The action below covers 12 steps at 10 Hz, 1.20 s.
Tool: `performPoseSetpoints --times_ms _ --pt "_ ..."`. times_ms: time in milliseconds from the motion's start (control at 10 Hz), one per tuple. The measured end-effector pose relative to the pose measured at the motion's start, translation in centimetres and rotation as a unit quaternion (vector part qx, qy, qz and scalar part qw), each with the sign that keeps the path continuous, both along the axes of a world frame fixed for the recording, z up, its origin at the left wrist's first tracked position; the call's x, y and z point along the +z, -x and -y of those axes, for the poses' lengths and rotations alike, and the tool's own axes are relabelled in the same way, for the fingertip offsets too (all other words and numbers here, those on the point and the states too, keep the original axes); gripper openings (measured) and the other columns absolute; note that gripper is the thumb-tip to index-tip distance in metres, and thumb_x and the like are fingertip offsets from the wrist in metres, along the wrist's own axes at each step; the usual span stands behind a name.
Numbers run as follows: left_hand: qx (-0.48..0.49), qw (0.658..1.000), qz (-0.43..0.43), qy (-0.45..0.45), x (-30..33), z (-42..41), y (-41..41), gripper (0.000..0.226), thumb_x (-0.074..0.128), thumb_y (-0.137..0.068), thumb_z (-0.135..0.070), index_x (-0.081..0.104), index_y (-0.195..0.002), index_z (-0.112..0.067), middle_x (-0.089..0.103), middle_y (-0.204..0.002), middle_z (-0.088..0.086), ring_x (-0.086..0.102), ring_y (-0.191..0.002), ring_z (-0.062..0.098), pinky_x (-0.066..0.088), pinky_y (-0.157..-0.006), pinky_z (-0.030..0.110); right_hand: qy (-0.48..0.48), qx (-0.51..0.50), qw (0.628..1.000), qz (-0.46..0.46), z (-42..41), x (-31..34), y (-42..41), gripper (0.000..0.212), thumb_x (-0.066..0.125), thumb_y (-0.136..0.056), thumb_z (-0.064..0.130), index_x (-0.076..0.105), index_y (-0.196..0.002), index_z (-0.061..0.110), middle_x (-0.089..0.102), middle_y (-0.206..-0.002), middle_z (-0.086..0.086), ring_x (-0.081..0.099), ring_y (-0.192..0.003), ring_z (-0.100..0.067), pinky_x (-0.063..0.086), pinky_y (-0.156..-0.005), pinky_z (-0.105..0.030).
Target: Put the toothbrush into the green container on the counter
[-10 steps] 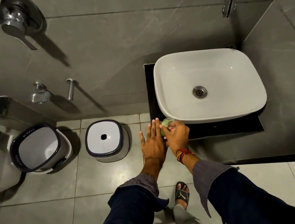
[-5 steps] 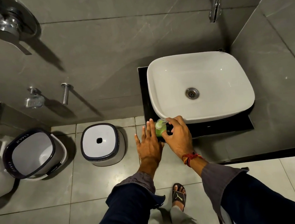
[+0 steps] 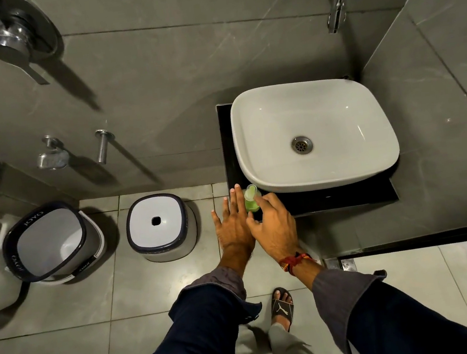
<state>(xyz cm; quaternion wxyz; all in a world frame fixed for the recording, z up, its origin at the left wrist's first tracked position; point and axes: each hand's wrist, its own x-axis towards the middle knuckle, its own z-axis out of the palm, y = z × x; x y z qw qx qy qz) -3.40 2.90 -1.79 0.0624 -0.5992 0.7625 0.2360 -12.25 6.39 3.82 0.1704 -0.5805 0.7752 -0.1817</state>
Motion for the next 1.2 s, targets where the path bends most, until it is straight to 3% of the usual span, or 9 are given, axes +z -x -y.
performPoseSetpoints --times_ms 200,300,400,500,600,800,1000,1100,1200 --pt "0.014 0.999 -0.031 0.001 0.4 0.2 -0.4 0.084 0.037 -0.106 -0.048 -0.019 -0.160 -0.018 -0.004 -0.173 0.004 0.006 -0.159 0.024 0.011 -0.127 0.058 0.031 -0.016 0.996 0.078 -0.5 -1.2 1.3 0.044 0.061 -0.091 0.026 0.054 -0.133 0.018 0.061 -0.121 -0.005 0.065 -0.101 -0.022 0.061 -0.081 -0.038" --pt "-0.005 0.997 -0.078 0.009 0.6 0.0 -1.3 0.095 0.051 -0.103 -0.046 -0.017 -0.161 -0.016 0.005 -0.173 0.007 0.027 -0.154 0.030 0.026 -0.124 0.054 -0.016 -0.006 0.989 0.149 0.0 -2.1 3.2 0.056 0.059 -0.094 0.013 0.040 -0.147 0.016 0.056 -0.139 -0.014 0.061 -0.118 -0.026 0.053 -0.102 -0.042" --pt "-0.024 0.988 -0.155 -0.010 0.2 -0.3 -2.5 0.094 0.056 -0.103 -0.031 -0.017 -0.161 -0.018 0.001 -0.173 0.007 0.057 -0.129 0.039 0.053 -0.101 0.052 -0.095 0.063 0.981 0.155 0.7 -2.5 3.9 0.071 0.054 -0.092 -0.001 0.026 -0.154 0.021 0.052 -0.143 -0.018 0.062 -0.113 -0.031 0.051 -0.104 -0.042" --pt "-0.039 0.980 -0.194 -0.020 -0.3 -0.3 -3.3 0.093 0.056 -0.103 -0.021 -0.017 -0.161 -0.019 -0.007 -0.173 0.006 0.064 -0.118 0.039 0.060 -0.089 0.047 -0.139 0.114 0.976 0.124 1.2 -2.8 3.3 0.078 0.052 -0.091 -0.004 0.015 -0.156 0.018 0.024 -0.163 -0.011 0.036 -0.143 -0.035 0.036 -0.117 -0.048" --pt "-0.030 0.976 -0.214 -0.028 -0.5 0.0 -3.7 0.094 0.057 -0.102 -0.019 -0.017 -0.161 -0.019 -0.006 -0.173 0.006 0.065 -0.117 0.037 0.060 -0.089 0.048 -0.156 0.133 0.973 0.107 1.5 -3.0 2.6 0.082 0.052 -0.091 -0.004 0.006 -0.157 0.016 0.010 -0.166 -0.011 0.024 -0.149 -0.035 0.030 -0.120 -0.049" --pt "-0.033 0.974 -0.220 -0.032 -0.5 1.0 -4.0 0.095 0.057 -0.101 -0.017 -0.017 -0.161 -0.020 -0.006 -0.173 0.004 0.067 -0.110 0.037 0.060 -0.088 0.047 -0.177 0.124 0.970 0.114 2.4 -3.3 2.2 0.090 0.052 -0.090 -0.003 -0.003 -0.157 0.021 -0.001 -0.167 -0.006 0.020 -0.149 -0.036 0.030 -0.120 -0.050" --pt "-0.044 0.975 -0.215 -0.017 -0.5 1.5 -4.3 0.094 0.057 -0.100 -0.012 -0.014 -0.162 -0.016 -0.006 -0.173 0.006 0.058 -0.128 0.037 0.059 -0.092 0.045 -0.183 0.135 0.966 0.122 2.3 -3.9 2.2 0.094 0.051 -0.090 -0.007 -0.008 -0.156 0.024 -0.009 -0.167 -0.004 0.010 -0.152 -0.036 0.026 -0.121 -0.052" --pt "-0.051 0.977 -0.204 -0.021 0.5 1.5 -4.2 0.093 0.057 -0.102 -0.017 -0.015 -0.162 -0.019 -0.001 -0.173 0.006 0.056 -0.130 0.038 0.056 -0.099 0.048 -0.179 0.146 0.966 0.120 2.0 -3.1 2.1 0.092 0.051 -0.091 -0.006 -0.008 -0.156 0.021 -0.008 -0.167 -0.005 0.009 -0.152 -0.035 0.026 -0.121 -0.051" --pt "-0.047 0.983 -0.176 0.019 0.6 1.5 -4.4 0.085 0.050 -0.104 -0.029 -0.011 -0.162 -0.015 0.003 -0.173 0.007 0.028 -0.153 0.032 0.029 -0.123 0.053 -0.072 0.094 0.991 0.060 1.4 -1.9 2.5 0.080 0.053 -0.088 -0.005 0.014 -0.156 0.012 0.030 -0.158 -0.015 0.043 -0.137 -0.034 0.045 -0.110 -0.048"
